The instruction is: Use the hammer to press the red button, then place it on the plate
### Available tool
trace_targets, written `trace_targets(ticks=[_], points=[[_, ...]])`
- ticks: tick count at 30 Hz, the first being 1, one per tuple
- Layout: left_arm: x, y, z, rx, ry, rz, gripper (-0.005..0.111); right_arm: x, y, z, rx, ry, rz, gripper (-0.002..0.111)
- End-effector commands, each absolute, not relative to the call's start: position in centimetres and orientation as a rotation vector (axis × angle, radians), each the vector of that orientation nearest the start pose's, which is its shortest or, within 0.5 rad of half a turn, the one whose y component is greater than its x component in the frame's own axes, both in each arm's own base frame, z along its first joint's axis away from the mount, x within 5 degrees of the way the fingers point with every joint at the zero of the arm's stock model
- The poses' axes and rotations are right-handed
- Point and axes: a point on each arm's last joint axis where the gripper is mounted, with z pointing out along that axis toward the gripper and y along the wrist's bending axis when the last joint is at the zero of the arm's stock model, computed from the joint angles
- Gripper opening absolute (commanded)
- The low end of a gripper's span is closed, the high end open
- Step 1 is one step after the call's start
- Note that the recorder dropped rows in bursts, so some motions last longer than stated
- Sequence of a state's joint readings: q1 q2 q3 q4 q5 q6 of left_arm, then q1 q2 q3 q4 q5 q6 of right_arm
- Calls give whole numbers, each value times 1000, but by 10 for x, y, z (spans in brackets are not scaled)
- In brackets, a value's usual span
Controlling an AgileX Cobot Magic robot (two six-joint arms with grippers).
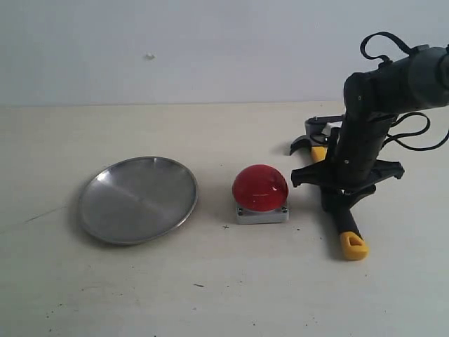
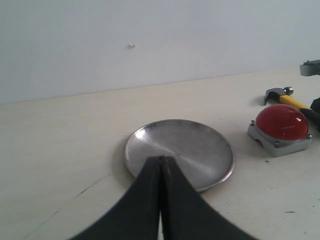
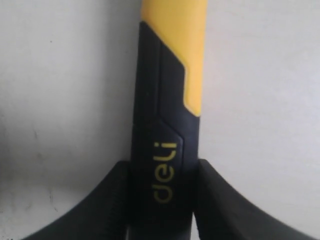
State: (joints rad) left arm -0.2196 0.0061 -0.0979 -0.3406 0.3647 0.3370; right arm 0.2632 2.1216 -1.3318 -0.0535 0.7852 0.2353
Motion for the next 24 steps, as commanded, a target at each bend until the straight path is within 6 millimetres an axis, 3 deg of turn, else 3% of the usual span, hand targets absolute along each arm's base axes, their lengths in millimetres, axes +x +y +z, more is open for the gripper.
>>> trace_targets(ticks=[1, 6, 10, 17, 19, 22, 24], points=[[46, -21, 216, 282, 1700, -257, 0, 379, 95, 113, -165, 3044, -69, 0], [46, -21, 216, 282, 1700, -257, 0, 379, 95, 138, -169, 2983, -50, 0], [47, -18, 215, 370, 1688, -135, 0, 377, 95, 155, -195, 2943, -41, 0], [48, -16, 217, 468, 1637, -1, 0, 374, 94, 165, -235, 2941, -47, 0], [48, -16, 222, 429, 1596, -23, 0, 374, 93, 166, -260, 2940, -50, 0], [48, -19, 226, 278, 1587, -212, 0, 373, 93, 168, -280, 2934, -50, 0], [48, -17, 231, 243, 1532, -209, 0, 373, 93, 172, -297, 2923, -50, 0]])
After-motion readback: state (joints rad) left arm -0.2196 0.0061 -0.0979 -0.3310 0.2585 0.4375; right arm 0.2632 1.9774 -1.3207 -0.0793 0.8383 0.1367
